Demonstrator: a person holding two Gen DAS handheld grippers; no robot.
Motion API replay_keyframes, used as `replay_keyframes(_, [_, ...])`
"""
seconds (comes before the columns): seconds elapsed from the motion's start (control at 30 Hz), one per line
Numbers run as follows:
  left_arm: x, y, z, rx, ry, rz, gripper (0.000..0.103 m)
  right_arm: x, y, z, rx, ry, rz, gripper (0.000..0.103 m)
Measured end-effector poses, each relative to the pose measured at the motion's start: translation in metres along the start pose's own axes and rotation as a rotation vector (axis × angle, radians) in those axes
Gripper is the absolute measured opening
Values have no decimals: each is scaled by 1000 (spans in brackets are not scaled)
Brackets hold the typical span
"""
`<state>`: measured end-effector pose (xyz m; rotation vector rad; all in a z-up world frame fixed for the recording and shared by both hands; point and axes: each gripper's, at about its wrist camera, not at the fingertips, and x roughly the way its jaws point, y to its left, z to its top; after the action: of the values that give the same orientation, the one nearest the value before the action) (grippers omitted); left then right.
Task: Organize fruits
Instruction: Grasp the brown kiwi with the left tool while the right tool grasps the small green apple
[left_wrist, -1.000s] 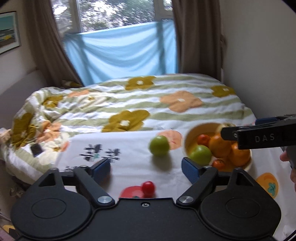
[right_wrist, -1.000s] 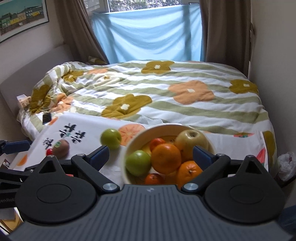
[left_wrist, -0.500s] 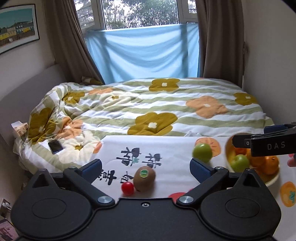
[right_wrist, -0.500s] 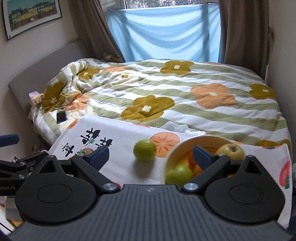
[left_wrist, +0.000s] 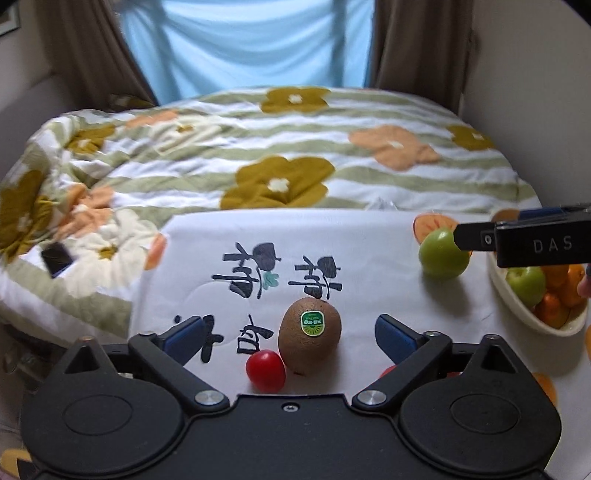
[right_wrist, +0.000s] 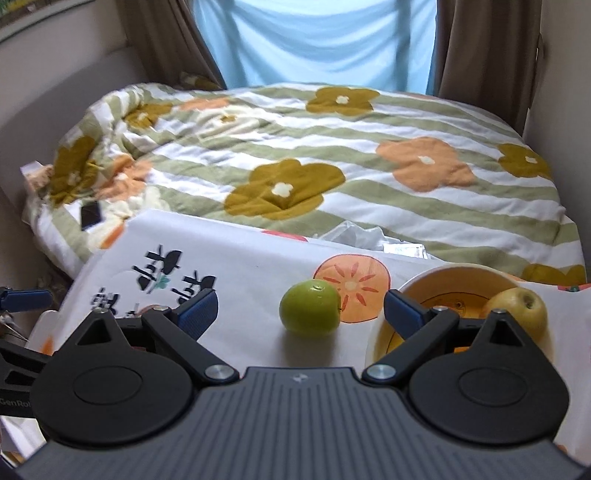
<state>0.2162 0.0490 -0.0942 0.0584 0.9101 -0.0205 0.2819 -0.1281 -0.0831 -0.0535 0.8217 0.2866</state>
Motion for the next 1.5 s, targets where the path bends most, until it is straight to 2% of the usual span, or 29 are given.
replay_keyframes(0.23, [35,0,1,87,49,-75,89,33,4,-2,16,46,-45,103])
replay_keyframes(0.47, [53,3,0,105,96,-125,82,51,11,-7,5,81,-54,101])
replay_keyframes(0.53, [58,3,-1,106,118,-139,75,56,13,-8,12,92,-51,97])
replay_keyframes(0.67, [63,4,-3,104,140,-154,66,61,15,-9,19,97,-52,95])
replay_keyframes(0.73, [64,4,-4,100,141,-157,55,62,16,-9,18,98,-53,93])
replay_keyframes(0.77, [64,5,-4,98,141,-162,53,64,15,-9,18,98,-59,92])
replay_keyframes(1.03, [62,5,-4,87,129,-163,50,77,10,-8,28,119,-76,80])
replay_keyframes(1.5, [49,2,-6,66,108,-153,49,78,5,-11,29,125,-76,70])
